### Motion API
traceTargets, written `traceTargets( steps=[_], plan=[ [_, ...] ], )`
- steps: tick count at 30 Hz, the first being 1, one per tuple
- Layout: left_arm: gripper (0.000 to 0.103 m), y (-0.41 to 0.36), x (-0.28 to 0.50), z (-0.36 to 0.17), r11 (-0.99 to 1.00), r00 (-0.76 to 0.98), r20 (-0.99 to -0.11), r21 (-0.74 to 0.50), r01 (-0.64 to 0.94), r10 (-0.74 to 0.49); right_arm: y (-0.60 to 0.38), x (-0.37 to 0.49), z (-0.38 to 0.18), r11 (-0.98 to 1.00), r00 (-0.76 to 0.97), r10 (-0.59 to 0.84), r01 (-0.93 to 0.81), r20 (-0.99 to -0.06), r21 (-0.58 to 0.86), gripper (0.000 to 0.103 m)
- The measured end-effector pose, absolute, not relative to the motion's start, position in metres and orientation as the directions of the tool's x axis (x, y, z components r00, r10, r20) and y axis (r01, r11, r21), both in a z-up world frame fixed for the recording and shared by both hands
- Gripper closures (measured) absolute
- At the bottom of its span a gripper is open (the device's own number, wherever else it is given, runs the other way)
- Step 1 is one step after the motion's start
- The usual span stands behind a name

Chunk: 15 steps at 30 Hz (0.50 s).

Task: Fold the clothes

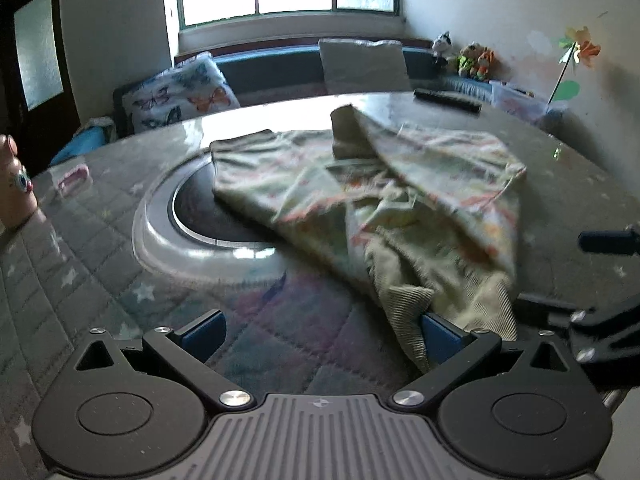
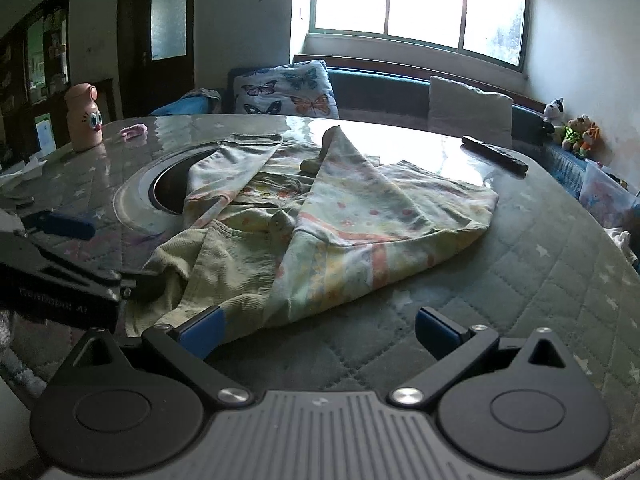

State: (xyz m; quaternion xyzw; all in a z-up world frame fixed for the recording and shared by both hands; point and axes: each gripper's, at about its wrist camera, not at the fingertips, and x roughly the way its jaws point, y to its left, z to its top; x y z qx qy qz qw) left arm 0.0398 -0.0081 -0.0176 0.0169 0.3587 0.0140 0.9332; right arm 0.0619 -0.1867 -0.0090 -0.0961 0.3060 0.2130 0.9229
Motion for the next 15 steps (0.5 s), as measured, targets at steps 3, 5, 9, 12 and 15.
traceTargets(
  steps=[3,5,9,12,15],
  plan=[
    [0.0,-0.003,0.042,-0.028,0.999,0.723,-0.69,0.029,-0.026,0.039,-0.185,0.064,-0.011,0.888,0.716,0.339,-0.458,-0.61,-0.045,0.001],
    [0.0,0.001,0.042,-0.028,1.0,0.721,-0.692,0.009,-0.027,0.025,-0.184,0.065,-0.012,0.886,0.717,0.339,-0.461,-0.609,-0.05,0.001],
    [0.0,0.002,0.038,-0.026,1.0,0.727,-0.686,0.017,-0.014,0.022,-0.182,0.069,-0.009,0.888,0.72,0.349,-0.459,-0.599,-0.035,0.001],
    [0.0,0.004,0.036,-0.024,1.0,0.73,-0.683,0.012,-0.01,0.015,-0.181,0.071,-0.007,0.885,0.72,0.362,-0.464,-0.592,-0.024,0.001],
    [0.0,0.005,0.033,-0.021,1.0,0.737,-0.676,0.01,-0.004,0.01,-0.179,0.08,-0.017,0.88,0.696,0.366,-0.474,-0.618,-0.013,0.001]
  ],
)
